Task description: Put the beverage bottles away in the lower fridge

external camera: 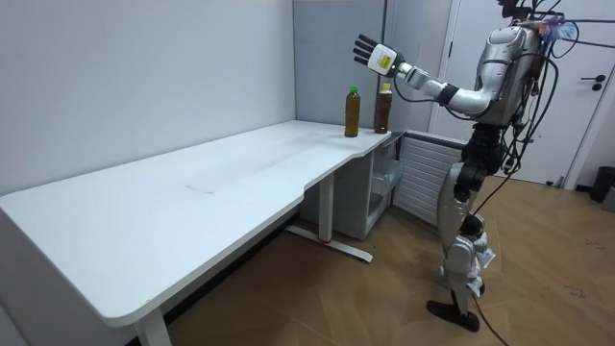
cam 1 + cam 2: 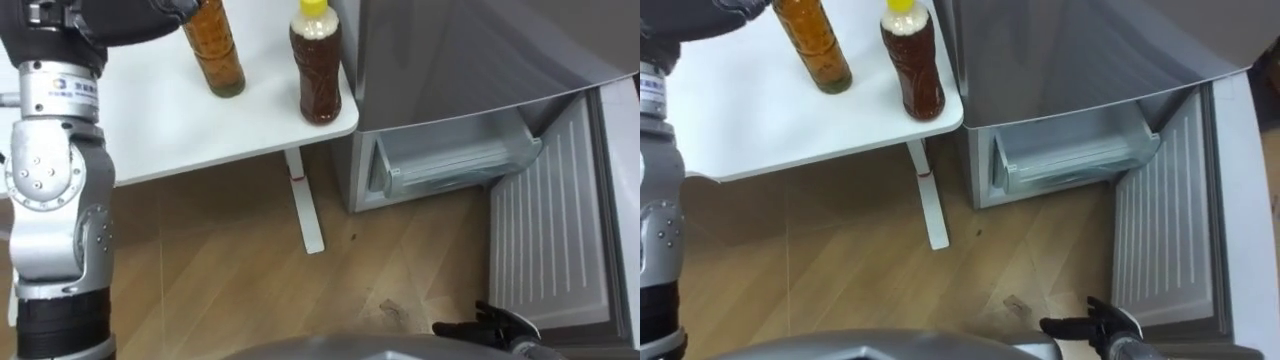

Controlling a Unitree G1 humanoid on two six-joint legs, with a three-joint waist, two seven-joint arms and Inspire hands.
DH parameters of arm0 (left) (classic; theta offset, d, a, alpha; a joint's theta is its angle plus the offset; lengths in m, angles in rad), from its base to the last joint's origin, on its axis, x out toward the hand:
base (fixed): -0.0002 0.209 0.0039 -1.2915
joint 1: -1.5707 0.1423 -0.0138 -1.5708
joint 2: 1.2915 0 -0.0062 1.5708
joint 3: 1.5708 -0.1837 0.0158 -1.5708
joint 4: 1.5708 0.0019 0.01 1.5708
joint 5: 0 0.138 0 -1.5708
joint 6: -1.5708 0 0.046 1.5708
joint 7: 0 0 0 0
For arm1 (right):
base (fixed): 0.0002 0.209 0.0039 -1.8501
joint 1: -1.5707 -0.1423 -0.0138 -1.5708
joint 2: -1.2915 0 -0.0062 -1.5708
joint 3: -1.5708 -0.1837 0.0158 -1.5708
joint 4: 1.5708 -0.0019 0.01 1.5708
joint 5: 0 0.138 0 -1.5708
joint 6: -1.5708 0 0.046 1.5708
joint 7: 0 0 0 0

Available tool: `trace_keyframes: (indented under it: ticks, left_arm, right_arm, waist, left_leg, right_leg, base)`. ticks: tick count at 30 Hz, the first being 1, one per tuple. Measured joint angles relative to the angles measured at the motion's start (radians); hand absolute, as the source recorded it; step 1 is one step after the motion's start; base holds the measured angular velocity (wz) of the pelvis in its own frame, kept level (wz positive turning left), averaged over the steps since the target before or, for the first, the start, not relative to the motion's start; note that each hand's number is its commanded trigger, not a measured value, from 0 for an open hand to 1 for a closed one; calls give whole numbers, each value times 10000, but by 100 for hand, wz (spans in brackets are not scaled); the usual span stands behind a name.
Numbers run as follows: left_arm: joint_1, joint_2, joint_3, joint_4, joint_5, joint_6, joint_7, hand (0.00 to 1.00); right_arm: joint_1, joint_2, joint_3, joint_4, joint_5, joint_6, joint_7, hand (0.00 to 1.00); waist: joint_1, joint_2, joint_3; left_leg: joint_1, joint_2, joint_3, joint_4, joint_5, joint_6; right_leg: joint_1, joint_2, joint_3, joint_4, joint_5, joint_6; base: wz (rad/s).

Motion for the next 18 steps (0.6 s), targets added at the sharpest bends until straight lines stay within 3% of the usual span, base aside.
trace_keyframes:
  ticks: [8,18]
  left_arm:
    - [17,-43,-368,17,15,501,-805,0]
    - [40,-86,-488,263,19,573,-1136,0]
  right_arm:
    - [-21,7,-33,24,-37,23,24,0]
    - [-9,-31,-28,97,-23,16,9,0]
  waist:
    - [-54,4,-3]
    - [-49,63,-42]
  left_leg:
    - [-24,1,-3,2,0,0]
    - [91,4,2,5,0,0]
  right_leg:
    - [-10,3,-1,-7,0,0]
    - [82,7,22,8,1,-2]
  base:
    - [0]
    - [0]
